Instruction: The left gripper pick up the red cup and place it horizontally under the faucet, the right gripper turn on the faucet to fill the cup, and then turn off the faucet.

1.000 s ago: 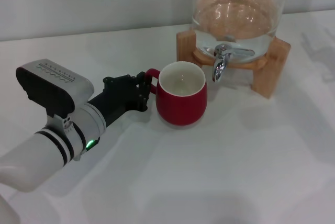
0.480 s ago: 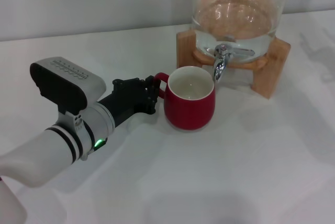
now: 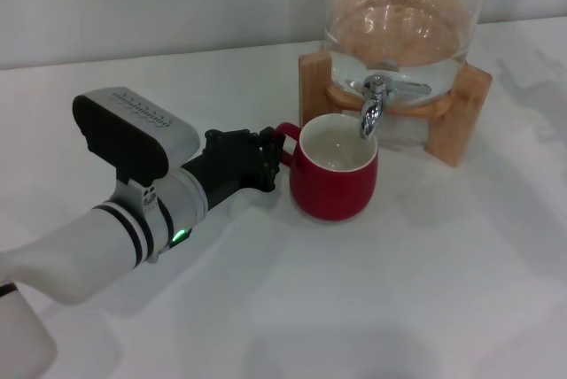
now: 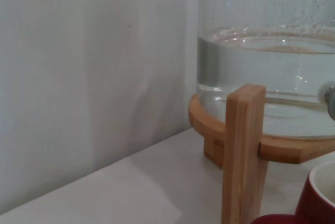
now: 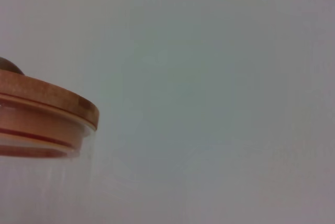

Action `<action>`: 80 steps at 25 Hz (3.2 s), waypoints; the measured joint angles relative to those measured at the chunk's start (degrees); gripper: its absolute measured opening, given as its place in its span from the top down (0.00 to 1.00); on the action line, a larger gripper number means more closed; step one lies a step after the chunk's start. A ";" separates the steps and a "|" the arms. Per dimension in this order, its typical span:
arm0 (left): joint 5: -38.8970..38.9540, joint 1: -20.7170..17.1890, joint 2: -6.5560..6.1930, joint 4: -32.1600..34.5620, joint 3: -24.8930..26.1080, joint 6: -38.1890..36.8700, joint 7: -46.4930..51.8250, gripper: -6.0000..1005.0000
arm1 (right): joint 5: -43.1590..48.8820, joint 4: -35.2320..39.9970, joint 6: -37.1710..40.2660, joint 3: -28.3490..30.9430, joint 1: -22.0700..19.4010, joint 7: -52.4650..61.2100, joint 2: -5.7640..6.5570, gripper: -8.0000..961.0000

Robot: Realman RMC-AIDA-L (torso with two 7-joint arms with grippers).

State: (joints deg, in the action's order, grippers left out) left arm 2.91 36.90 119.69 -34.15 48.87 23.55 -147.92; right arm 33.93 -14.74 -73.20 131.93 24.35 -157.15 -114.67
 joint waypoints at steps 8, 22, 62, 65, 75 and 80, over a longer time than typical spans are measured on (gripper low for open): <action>0.00 2.26 0.06 0.21 -1.78 -1.45 0.51 0.89 | 0.00 0.24 -1.10 -0.19 -0.18 0.00 -0.03 0.30; 0.27 2.21 0.11 1.29 -2.57 -2.14 1.24 0.89 | -0.12 0.42 -1.53 -0.19 -0.36 0.00 -0.02 0.30; -0.09 0.43 -0.24 -0.62 -2.25 -2.15 1.37 0.73 | 0.00 0.24 -1.72 -0.19 -0.97 0.00 -0.11 0.30; -0.51 0.68 -0.25 -0.75 -2.41 -2.20 1.38 0.74 | -0.01 0.26 -1.69 -0.19 -0.95 0.00 -0.11 0.30; -1.11 1.49 -0.18 -1.06 -2.49 -2.29 1.41 0.73 | -0.11 0.40 -1.79 -0.19 -1.01 0.00 -0.11 0.30; -1.11 2.46 -0.05 -0.57 -2.55 -2.29 1.41 0.73 | -0.08 0.49 -1.95 -0.19 -1.01 0.00 -0.11 0.30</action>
State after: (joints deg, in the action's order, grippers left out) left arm 1.80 39.36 119.64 -34.72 46.32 21.26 -146.51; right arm 33.85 -14.24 -75.15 131.75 23.35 -157.15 -114.79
